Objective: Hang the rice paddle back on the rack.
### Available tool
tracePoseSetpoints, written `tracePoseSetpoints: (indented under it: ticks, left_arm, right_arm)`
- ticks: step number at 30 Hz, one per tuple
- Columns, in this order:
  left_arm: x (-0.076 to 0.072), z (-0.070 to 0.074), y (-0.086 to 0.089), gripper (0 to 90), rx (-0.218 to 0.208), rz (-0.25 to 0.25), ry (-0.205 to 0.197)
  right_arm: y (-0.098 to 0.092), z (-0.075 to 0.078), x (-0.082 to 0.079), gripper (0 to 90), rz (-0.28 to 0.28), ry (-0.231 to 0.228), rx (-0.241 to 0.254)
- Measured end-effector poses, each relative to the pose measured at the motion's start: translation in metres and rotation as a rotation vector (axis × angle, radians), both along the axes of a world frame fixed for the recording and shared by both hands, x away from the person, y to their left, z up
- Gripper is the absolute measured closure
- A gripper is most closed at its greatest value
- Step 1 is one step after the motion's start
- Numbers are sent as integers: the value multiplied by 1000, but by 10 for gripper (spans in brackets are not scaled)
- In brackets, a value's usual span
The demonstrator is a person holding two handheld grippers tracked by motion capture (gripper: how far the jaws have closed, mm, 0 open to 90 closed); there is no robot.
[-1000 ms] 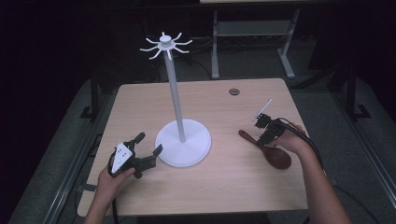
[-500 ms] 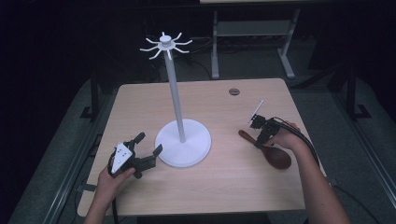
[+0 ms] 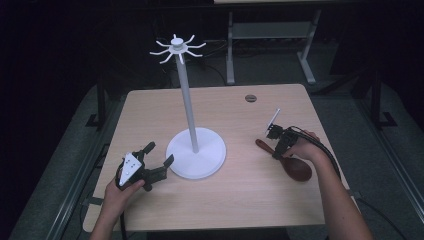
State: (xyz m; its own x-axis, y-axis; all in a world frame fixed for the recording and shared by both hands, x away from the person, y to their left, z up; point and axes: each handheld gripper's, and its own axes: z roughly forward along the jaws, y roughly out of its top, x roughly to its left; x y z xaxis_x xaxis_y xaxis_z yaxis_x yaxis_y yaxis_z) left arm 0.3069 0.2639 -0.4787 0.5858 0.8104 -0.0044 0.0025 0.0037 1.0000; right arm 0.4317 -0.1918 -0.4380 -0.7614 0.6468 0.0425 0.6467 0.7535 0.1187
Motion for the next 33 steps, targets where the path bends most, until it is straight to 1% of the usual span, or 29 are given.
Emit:
tracePoseSetpoints:
  ticks: [3,7,8,9,13,17,18,21,23,24,25,26,27,28,29,30,31,33]
  left_arm:
    - [0,0,0,128,2,0,-1]
    - [0,0,0,128,1,0,-1]
    - [0,0,0,129,1,0,-1]
    - [0,0,0,129,0,0,0]
    - [0,0,0,128,2,0,-1]
    - [0,0,0,129,2,0,-1]
    - [0,0,0,128,2,0,-1]
    - [0,0,0,128,1,0,0]
    - [0,0,0,128,2,0,0]
    - [0,0,0,128,1,0,-1]
    - [0,0,0,128,1,0,-1]
    - [0,0,0,128,2,0,-1]
    - [0,0,0,128,2,0,-1]
    - [0,0,0,128,2,0,-1]
    - [0,0,0,128,2,0,-1]
    - [0,0,0,128,2,0,-1]
    - [0,0,0,128,2,0,0]
    - [0,0,0,128,2,-1,-2]
  right_arm:
    - [0,0,0,743,-2,0,2]
    - [-1,0,-1,766,-23,3,14]
    - [-1,0,-1,769,-27,-3,15]
    - [-3,0,-1,773,-24,-11,24]
    - [-4,0,-1,775,-34,-6,36]
    - [-8,0,-2,776,-30,-20,70]
    - [-10,0,-2,776,-28,-31,83]
    - [-11,2,-3,777,-31,-42,89]
    - [-12,5,-4,777,-35,-55,104]
    - [-14,8,-5,777,-38,-75,131]
    - [-14,8,-5,777,-38,-75,131]
    - [-16,11,-6,777,-46,-94,152]
    - [-16,11,-6,777,-46,-94,152]
    - [-17,13,-8,777,-50,-119,172]
    - [-17,13,-8,777,-50,-119,172]
    - [-20,16,-10,777,-62,-141,195]
    - [-20,16,-10,777,-62,-141,195]
    - [-21,19,-12,777,-72,-162,218]
